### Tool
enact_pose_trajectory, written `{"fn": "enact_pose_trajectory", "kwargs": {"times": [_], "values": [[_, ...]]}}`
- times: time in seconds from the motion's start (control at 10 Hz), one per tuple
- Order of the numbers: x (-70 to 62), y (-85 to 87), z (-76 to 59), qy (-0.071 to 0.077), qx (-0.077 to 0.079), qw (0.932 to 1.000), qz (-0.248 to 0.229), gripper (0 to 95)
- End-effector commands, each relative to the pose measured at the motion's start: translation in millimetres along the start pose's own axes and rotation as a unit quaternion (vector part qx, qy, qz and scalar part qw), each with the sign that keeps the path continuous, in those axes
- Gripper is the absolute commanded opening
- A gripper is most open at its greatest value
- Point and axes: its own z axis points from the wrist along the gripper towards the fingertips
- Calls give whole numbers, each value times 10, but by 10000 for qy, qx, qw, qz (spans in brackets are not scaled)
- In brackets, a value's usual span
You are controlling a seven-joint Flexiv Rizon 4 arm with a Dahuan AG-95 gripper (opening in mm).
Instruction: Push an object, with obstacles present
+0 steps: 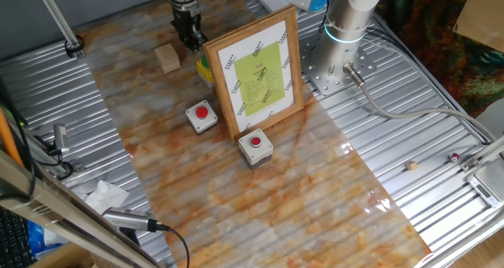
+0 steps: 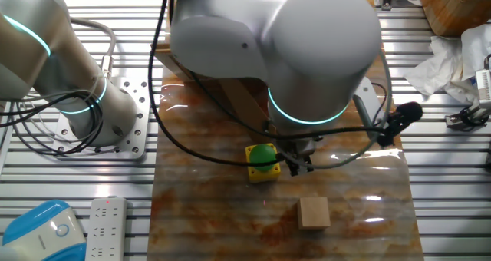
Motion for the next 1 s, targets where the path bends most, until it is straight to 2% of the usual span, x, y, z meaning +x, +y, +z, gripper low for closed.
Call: {"fn": "enact_pose_trajectory", "kwargs": {"times": [0.1,0.4,1.0], "values": [[-15,-7,4,10,5,10000,99,0],[-15,-7,4,53,63,9997,234,0],[-15,-7,4,10,52,9994,348,0]]}}
